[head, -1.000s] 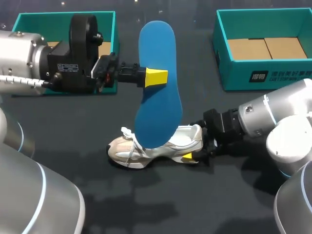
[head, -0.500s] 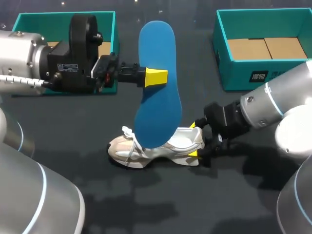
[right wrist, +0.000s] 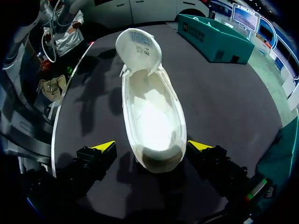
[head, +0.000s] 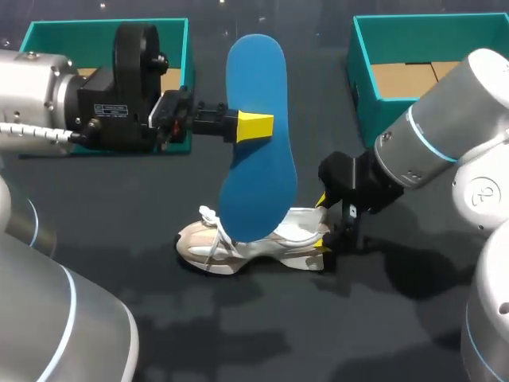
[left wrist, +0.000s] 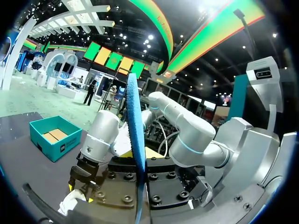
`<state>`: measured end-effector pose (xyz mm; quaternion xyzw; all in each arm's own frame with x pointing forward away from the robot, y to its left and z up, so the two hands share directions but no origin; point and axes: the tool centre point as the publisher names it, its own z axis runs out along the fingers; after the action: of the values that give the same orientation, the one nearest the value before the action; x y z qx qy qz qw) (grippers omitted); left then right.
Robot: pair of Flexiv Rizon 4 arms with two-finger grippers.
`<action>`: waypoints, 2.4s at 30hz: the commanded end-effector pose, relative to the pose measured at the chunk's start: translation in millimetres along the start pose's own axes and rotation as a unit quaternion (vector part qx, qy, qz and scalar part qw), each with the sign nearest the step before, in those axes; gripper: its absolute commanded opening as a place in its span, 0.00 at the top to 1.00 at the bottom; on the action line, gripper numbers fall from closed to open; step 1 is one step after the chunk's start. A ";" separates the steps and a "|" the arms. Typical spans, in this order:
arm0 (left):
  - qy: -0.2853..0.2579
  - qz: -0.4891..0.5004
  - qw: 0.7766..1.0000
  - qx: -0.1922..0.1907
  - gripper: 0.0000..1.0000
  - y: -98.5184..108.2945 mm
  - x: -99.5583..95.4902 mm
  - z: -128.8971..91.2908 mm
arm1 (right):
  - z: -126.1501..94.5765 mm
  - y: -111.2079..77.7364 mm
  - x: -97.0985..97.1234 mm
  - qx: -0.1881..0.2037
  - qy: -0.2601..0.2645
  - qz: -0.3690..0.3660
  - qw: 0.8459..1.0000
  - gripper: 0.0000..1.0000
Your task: Take the shoe out of the shoebox, open the shoe tongue, remove and reinsert the insole, then place the shoe into the shoebox
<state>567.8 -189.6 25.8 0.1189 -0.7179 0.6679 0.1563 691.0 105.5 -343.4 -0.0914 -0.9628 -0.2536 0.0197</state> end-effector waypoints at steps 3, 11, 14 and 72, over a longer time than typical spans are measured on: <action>-0.005 0.000 1.000 0.003 1.00 0.5 6.3 2.8 | 0.5 3.8 0.1 0.121 -0.001 0.001 0.993 0.00; -0.005 0.000 1.000 0.003 1.00 0.5 6.3 2.8 | -0.3 25.0 4.3 0.211 -0.011 0.054 0.976 0.00; -0.005 0.000 1.000 0.003 1.00 0.5 6.3 2.8 | 1.2 27.2 4.9 0.223 -0.012 0.056 0.973 0.00; -0.005 0.000 1.000 0.003 1.00 0.5 6.3 2.8 | 56.8 44.2 -47.9 0.272 -0.005 -0.003 0.962 0.00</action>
<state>568.4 -189.1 25.9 0.1186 -0.7182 0.6675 0.1569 746.1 164.2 -367.9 -0.0814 -0.9958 0.0222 0.0361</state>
